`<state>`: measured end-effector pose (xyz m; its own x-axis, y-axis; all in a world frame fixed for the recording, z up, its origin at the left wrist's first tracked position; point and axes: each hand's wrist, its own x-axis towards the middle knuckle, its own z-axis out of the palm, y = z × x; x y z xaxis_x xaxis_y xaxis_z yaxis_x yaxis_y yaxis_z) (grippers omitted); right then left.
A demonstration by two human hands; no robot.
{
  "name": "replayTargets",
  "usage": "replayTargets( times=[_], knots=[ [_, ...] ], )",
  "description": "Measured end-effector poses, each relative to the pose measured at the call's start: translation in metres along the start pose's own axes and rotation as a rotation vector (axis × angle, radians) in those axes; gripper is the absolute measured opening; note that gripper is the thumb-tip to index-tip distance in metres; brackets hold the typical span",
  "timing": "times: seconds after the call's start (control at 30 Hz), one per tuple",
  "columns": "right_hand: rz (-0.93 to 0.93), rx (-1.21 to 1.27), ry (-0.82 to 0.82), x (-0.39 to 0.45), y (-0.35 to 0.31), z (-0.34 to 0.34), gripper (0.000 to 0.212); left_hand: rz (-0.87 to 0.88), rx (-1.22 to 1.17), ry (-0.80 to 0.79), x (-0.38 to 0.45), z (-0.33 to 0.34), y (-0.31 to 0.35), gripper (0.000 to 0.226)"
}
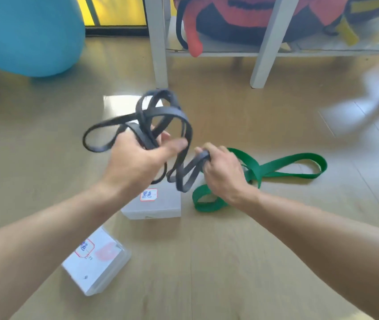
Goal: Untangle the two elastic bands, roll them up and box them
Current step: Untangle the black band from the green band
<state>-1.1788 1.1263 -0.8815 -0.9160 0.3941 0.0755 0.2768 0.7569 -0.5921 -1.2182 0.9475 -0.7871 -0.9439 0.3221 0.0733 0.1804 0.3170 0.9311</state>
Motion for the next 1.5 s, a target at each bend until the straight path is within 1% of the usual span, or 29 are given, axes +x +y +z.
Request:
replayTargets(
  times=[0.03,0.07,0.1,0.17,0.23,0.27,0.3,0.37,0.4,0.47,0.5,0.53,0.57,0.6,0.63,0.7,0.73,0.83,0.87,0.9,0.97,1.03,1.1,1.17,1.23,1.3,1.37,1.4,1.5],
  knots=[
    [-0.036,0.093,0.033,0.002,-0.015,-0.021,0.029,-0.097,-0.008,-0.078,0.0,0.005,-0.006,0.024],
    [-0.072,0.198,0.042,0.001,-0.031,-0.042,0.028,-0.153,-0.015,-0.153,0.0,0.009,-0.013,0.036],
    [-0.111,0.288,0.053,0.0,-0.045,-0.059,0.026,-0.176,-0.009,-0.218,-0.001,0.015,-0.017,0.041],
    [-0.192,0.412,0.08,-0.007,-0.072,-0.086,0.019,-0.141,0.009,-0.296,-0.005,0.029,-0.012,0.036],
    [-0.23,0.53,0.061,-0.015,-0.092,-0.1,0.007,-0.057,-0.103,-0.238,-0.003,0.041,-0.003,0.026],
    [-0.234,0.601,0.012,-0.017,-0.096,-0.103,0.005,-0.033,-0.191,-0.188,0.0,0.044,0.001,0.022],
    [-0.235,0.671,-0.058,-0.017,-0.097,-0.107,0.014,-0.027,-0.279,-0.158,0.005,0.046,0.002,0.02],
    [-0.22,0.818,-0.194,-0.012,-0.087,-0.113,0.041,-0.063,-0.407,-0.146,0.013,0.048,-0.003,0.022],
    [-0.215,0.834,-0.194,-0.008,-0.076,-0.114,0.052,-0.126,-0.422,-0.119,0.015,0.048,-0.01,0.021],
    [-0.179,0.644,-0.065,0.006,-0.043,-0.104,0.066,-0.284,-0.429,-0.067,0.016,0.049,-0.024,0.02],
    [-0.111,0.507,-0.066,0.011,-0.022,-0.092,0.071,-0.35,-0.454,-0.067,0.015,0.048,-0.029,0.022],
    [-0.011,0.388,-0.162,0.012,-0.003,-0.077,0.077,-0.402,-0.481,-0.076,0.015,0.046,-0.033,0.025],
    [0.089,0.279,-0.326,0.008,0.016,-0.061,0.087,-0.429,-0.503,-0.085,0.016,0.043,-0.036,0.026],
    [0.162,0.176,-0.494,0.002,0.033,-0.044,0.097,-0.437,-0.517,-0.091,0.018,0.041,-0.037,0.026],
    [0.188,0.095,-0.605,-0.004,0.048,-0.03,0.105,-0.441,-0.534,-0.102,0.019,0.037,-0.038,0.025],
    [0.168,0.015,-0.662,-0.013,0.063,-0.01,0.109,-0.469,-0.573,-0.135,0.019,0.034,-0.039,0.023],
    [0.142,0.017,-0.657,-0.016,0.066,-0.003,0.1,-0.487,-0.581,-0.147,0.018,0.033,-0.04,0.024],
    [0.038,0.036,-0.553,-0.026,0.075,0.02,0.029,-0.505,-0.57,-0.083,0.017,0.031,-0.051,0.028],
    [0.054,0.073,-0.508,-0.03,0.077,0.025,0.016,-0.507,-0.575,-0.047,0.018,0.03,-0.055,0.028],
    [0.103,0.165,-0.464,-0.034,0.076,0.026,0.011,-0.514,-0.572,-0.026,0.02,0.028,-0.06,0.027],
    [0.25,0.377,-0.345,-0.031,0.072,0.02,0.012,-0.535,-0.522,-0.03,0.023,0.023,-0.069,0.027],
    [0.412,0.564,-0.144,-0.019,0.068,0.004,0.018,-0.558,-0.446,-0.063,0.021,0.021,-0.077,0.03],
    [0.494,0.742,0.05,-0.005,0.065,-0.015,0.02,-0.584,-0.346,-0.042,0.019,0.022,-0.086,0.026],
    [0.536,0.843,0.199,0.006,0.065,-0.034,0.022,-0.614,-0.248,0.022,0.02,0.023,-0.091,0.015],
    [0.553,0.778,0.34,0.016,0.071,-0.058,0.022,-0.597,-0.199,0.107,0.024,0.023,-0.095,0.005],
    [0.564,0.711,0.436,0.028,0.081,-0.084,0.02,-0.515,-0.103,0.172,0.029,0.021,-0.097,0.007],
    [0.587,0.638,0.436,0.037,0.092,-0.103,0.009,-0.498,-0.031,0.233,0.033,0.021,-0.098,0.013],
    [0.598,0.575,0.409,0.039,0.1,-0.108,0.009,-0.52,-0.039,0.277,0.035,0.021,-0.098,0.016],
    [0.667,0.424,0.354,0.039,0.12,-0.11,0.03,-0.599,-0.048,0.38,0.039,0.018,-0.099,0.012]
  ],
)
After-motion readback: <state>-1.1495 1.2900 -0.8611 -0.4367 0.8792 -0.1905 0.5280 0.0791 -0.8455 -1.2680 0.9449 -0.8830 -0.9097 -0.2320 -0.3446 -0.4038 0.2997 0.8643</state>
